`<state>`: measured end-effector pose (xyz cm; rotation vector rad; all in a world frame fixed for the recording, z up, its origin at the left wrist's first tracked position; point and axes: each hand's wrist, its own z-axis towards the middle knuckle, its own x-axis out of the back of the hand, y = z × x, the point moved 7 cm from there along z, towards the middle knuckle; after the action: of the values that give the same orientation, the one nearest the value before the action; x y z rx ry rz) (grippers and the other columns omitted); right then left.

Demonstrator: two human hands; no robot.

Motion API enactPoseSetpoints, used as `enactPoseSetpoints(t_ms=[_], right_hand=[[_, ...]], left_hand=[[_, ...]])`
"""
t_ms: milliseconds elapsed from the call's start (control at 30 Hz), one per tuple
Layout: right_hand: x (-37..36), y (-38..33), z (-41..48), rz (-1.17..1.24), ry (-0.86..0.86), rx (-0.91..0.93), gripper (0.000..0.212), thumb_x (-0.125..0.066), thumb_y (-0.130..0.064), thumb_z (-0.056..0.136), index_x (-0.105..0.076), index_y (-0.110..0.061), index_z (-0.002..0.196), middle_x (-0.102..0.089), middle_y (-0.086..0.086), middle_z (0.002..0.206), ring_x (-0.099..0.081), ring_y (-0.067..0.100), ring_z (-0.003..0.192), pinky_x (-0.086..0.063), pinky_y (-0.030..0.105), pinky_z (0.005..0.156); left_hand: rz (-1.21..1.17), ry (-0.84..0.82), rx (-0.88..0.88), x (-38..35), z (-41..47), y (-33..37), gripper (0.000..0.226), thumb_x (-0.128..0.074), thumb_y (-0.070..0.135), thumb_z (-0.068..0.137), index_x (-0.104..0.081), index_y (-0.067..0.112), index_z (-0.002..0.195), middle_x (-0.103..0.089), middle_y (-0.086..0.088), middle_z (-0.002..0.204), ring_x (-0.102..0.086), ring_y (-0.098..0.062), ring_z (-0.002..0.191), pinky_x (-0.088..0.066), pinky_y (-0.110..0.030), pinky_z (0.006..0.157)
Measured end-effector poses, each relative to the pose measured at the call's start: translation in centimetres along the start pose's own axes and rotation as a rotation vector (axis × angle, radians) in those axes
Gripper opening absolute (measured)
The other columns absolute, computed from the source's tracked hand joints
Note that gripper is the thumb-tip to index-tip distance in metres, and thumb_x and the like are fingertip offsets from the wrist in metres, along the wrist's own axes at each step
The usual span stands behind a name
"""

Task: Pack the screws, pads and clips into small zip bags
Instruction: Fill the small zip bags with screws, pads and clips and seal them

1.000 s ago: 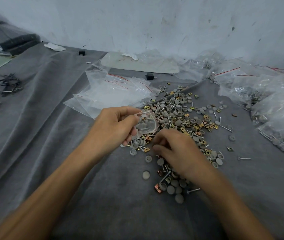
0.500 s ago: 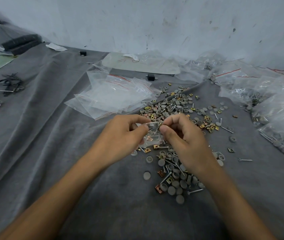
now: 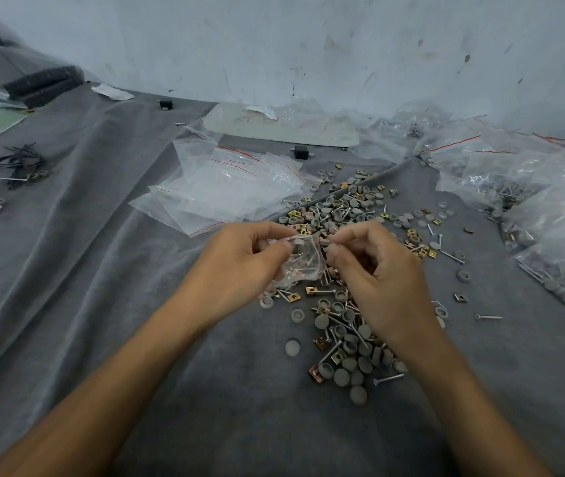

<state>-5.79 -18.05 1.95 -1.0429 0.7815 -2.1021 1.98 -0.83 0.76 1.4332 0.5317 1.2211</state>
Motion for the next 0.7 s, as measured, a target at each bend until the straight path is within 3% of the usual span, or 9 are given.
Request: enactPoseSetpoints(t_ms=[67, 133, 233, 300, 467, 700], right_hand=[[0.2, 0.4, 0.0, -0.092, 0.006, -0.006, 0.005, -0.066, -0.027, 0.096, -0.063, -0.031, 0.096, -0.069, -0.012, 0.080, -0.065, 0.007, 0.074, -0.053, 0.025, 0.063], [-0.7, 0.8, -0.1, -0.217, -0.095, 0.006, 0.003, -0.065, -0.029, 0.094, -0.063, -0.030, 0.096, -0.064, -0.014, 0.080, -0.062, 0.007, 0.076, -0.054, 0.032, 0.067], [-3.1, 0.9, -0.8, -0.393, -0.299, 0.088, 0.010, -0.067, -0.026, 0.095, -0.071, -0.027, 0.104, -0.061, -0.010, 0.093, -0.055, 0.014, 0.095, -0.050, 0.038, 0.082], [-4.4, 1.1, -1.4, -0.457, -0.398, 0.125, 0.017, -0.064, -0.026, 0.098, -0.073, -0.026, 0.112, -0.059, -0.004, 0.100, -0.050, 0.020, 0.103, -0.046, 0.037, 0.086], [-5.3, 1.6, -2.0, -0.552, -0.490, 0.114, 0.023, -0.057, -0.030, 0.101, -0.068, -0.034, 0.121, -0.055, -0.008, 0.109, -0.043, 0.017, 0.108, -0.037, 0.029, 0.090], [-5.1, 1.7, -2.0, -0.571, -0.538, 0.055, 0.018, -0.055, -0.039, 0.101, -0.061, -0.033, 0.117, -0.047, -0.011, 0.110, -0.039, 0.014, 0.110, -0.039, 0.032, 0.096]], left_hand=[[-0.066, 0.020, 0.029, 0.3, 0.1, -0.3, 0.019, -0.059, 0.016, 0.098, -0.071, 0.030, 0.100, -0.067, -0.001, 0.059, -0.057, -0.010, 0.048, -0.047, -0.023, 0.047], [-0.098, 0.038, 0.041, 0.6, 0.2, -0.4, 0.020, -0.058, 0.013, 0.098, -0.071, 0.028, 0.102, -0.066, 0.000, 0.058, -0.056, -0.011, 0.047, -0.046, -0.023, 0.044], [-0.130, 0.054, 0.049, 0.8, 0.3, -0.5, 0.020, -0.058, 0.012, 0.098, -0.071, 0.026, 0.103, -0.065, 0.000, 0.058, -0.055, -0.011, 0.047, -0.045, -0.022, 0.043], [-0.143, 0.053, 0.055, 0.7, 0.3, -0.5, 0.020, -0.058, 0.011, 0.098, -0.071, 0.025, 0.104, -0.065, 0.001, 0.057, -0.054, -0.010, 0.046, -0.044, -0.021, 0.042], [-0.137, 0.063, 0.047, 0.9, 0.4, -0.5, 0.020, -0.058, 0.011, 0.097, -0.071, 0.023, 0.106, -0.065, 0.000, 0.057, -0.054, -0.012, 0.047, -0.045, -0.022, 0.042], [-0.135, 0.051, 0.057, 0.8, 0.3, -0.6, 0.020, -0.059, 0.012, 0.098, -0.071, 0.024, 0.108, -0.066, -0.001, 0.058, -0.055, -0.012, 0.048, -0.046, -0.022, 0.043]])
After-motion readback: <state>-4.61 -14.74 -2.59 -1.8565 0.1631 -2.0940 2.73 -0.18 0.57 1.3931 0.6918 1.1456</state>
